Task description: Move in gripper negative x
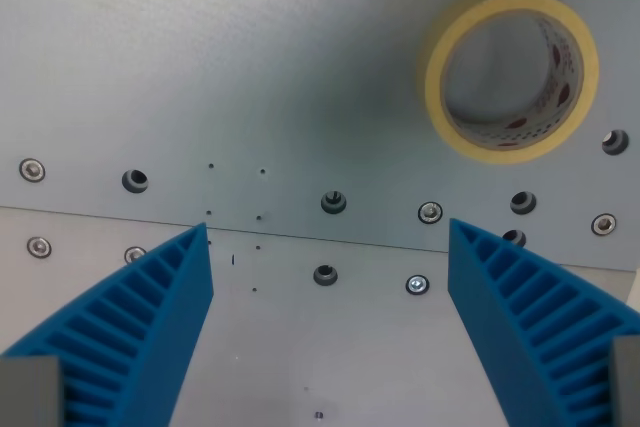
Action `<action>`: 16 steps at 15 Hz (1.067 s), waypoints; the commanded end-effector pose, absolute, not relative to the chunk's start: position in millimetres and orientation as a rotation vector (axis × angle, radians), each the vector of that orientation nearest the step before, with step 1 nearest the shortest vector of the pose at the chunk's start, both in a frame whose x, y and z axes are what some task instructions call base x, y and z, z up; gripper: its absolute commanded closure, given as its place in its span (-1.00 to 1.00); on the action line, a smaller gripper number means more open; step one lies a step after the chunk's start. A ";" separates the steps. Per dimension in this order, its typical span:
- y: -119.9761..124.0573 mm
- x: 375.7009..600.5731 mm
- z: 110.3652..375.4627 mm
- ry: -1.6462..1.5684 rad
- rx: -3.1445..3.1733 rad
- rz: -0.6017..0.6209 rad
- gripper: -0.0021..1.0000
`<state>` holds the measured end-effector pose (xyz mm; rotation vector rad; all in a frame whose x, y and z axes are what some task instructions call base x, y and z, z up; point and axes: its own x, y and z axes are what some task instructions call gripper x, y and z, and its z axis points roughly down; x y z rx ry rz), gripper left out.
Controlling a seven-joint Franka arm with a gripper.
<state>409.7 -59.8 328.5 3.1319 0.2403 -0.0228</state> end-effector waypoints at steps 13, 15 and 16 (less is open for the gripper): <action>-69.7 345.0 332.4 0.240 3.131 -0.010 -1.00; -71.3 335.1 332.4 0.240 3.131 -0.010 -1.00; -72.0 330.2 332.5 0.240 3.131 -0.010 -1.00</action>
